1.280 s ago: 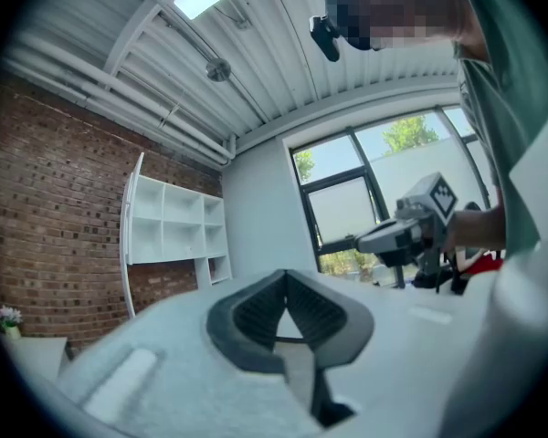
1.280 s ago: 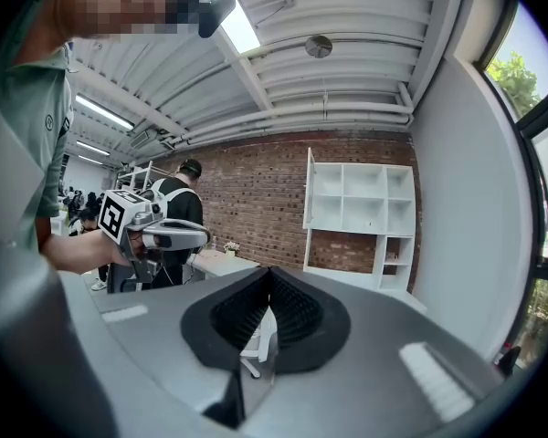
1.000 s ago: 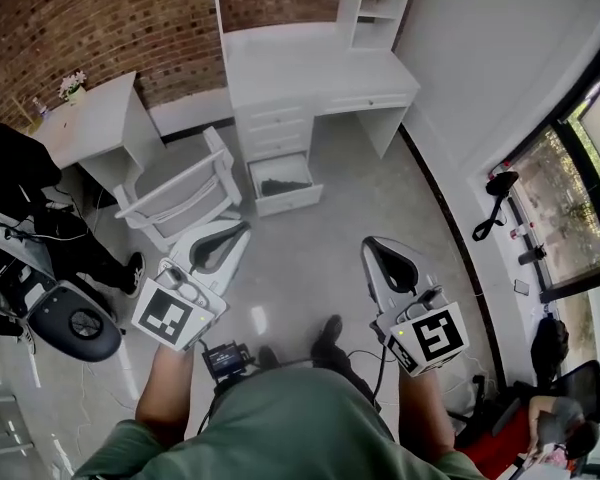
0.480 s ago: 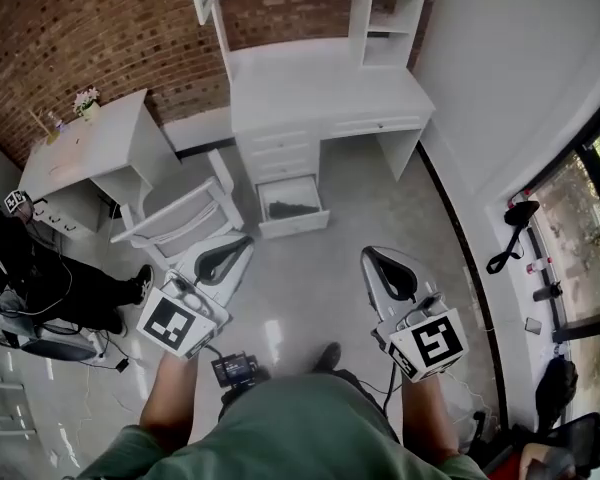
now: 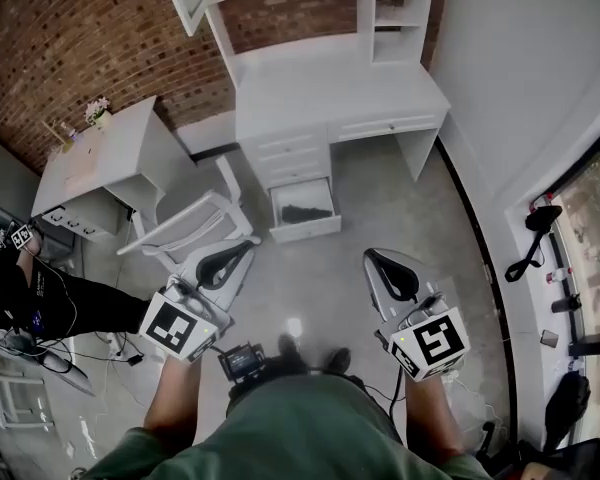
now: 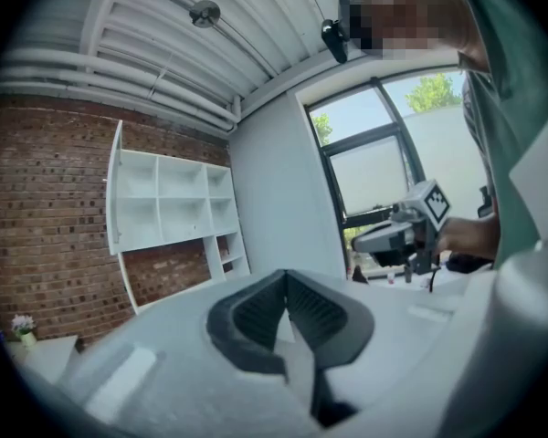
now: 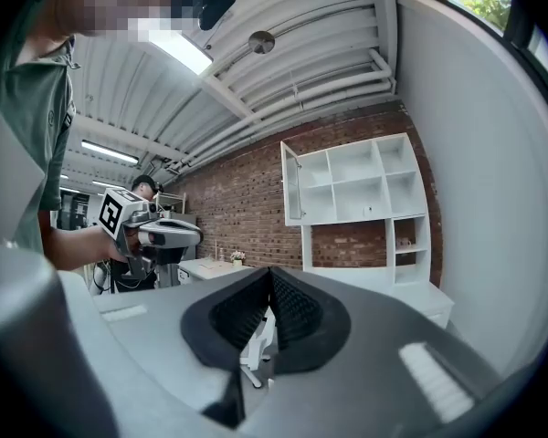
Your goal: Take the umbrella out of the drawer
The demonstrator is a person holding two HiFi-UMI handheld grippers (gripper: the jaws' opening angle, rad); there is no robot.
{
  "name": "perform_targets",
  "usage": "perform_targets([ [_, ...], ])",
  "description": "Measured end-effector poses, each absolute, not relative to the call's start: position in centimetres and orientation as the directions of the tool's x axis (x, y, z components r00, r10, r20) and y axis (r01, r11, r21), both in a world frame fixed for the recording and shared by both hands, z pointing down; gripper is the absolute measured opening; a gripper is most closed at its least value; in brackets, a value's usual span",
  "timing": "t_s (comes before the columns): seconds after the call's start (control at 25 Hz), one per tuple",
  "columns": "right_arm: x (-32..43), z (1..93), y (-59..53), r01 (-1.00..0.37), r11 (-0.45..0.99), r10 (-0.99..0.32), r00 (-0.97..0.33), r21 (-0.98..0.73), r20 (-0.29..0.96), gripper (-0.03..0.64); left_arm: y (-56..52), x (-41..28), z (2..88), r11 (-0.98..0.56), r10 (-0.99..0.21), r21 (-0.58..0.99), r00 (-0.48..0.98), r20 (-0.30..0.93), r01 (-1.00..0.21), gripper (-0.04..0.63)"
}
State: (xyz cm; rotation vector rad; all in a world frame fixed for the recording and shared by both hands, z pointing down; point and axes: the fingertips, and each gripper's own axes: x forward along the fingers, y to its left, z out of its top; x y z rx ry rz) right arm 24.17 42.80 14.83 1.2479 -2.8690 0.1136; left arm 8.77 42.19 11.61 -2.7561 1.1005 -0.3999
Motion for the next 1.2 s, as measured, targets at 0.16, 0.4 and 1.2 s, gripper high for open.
perform_targets([
  [0.16, 25.3, 15.8, 40.9, -0.745, 0.662, -0.744, -0.666, -0.079, 0.053, 0.008, 39.4, 10.4, 12.3, -0.746, -0.665, -0.223, 0.72, 0.198, -0.627, 0.002],
  [0.4, 26.8, 16.4, 36.0, -0.795, 0.603, -0.789, -0.607, -0.073, 0.093, 0.008, 32.8, 12.2, 13.1, -0.796, -0.604, -0.191, 0.776, 0.182, -0.575, 0.002],
  [1.2, 16.7, 13.8, 14.8, -0.841, 0.541, -0.831, -0.535, -0.005, 0.153, 0.006, 10.1, 2.6, 11.6, -0.826, -0.555, -0.177, 0.826, 0.095, -0.535, 0.002],
])
